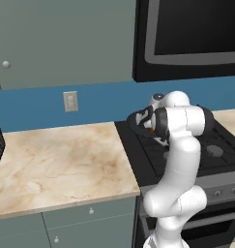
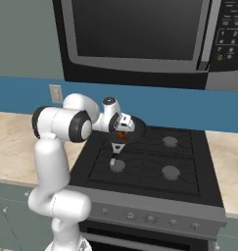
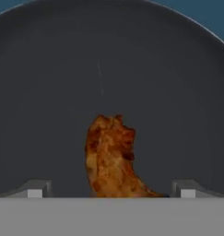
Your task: Take the chicken drumsticks from the pan and place one on each plate on the dining counter.
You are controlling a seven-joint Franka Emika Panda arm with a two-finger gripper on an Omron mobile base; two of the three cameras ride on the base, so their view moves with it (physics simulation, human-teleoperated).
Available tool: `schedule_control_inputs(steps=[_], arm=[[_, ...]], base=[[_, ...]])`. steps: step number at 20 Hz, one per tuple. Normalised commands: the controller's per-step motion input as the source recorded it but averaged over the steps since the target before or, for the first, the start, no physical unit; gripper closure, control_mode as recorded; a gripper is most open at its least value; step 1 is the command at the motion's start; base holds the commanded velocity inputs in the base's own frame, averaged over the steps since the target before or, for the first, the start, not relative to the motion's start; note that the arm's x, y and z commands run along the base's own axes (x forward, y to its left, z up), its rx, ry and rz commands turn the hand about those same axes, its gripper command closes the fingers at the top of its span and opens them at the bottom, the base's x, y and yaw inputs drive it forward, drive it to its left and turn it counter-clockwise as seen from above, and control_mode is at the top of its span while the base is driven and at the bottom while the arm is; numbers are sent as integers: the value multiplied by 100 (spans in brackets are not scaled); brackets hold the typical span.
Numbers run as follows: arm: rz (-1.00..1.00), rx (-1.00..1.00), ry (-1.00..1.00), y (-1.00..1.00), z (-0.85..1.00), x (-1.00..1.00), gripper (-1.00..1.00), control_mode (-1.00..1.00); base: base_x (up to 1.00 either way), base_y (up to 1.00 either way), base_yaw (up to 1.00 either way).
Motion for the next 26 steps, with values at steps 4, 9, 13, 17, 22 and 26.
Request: schedule_control_inputs(steps=[4,9,13,17,22,26], arm=[[13,-8,4,-12,-49,58,-100,-100],[9,-8,6,-3,-52,24,-100,-100],[0,-2,9,0,-56,0,-100,-100],[-1,0,13,0,-54,-32,100,-100],[-3,0,5,0,-54,-50,100,-100],[-1,0,1,0,-53,-25,100,-100]], base=[[0,0,0],[0,0,0],[0,0,0],[0,0,0],[0,0,0],[0,0,0]])
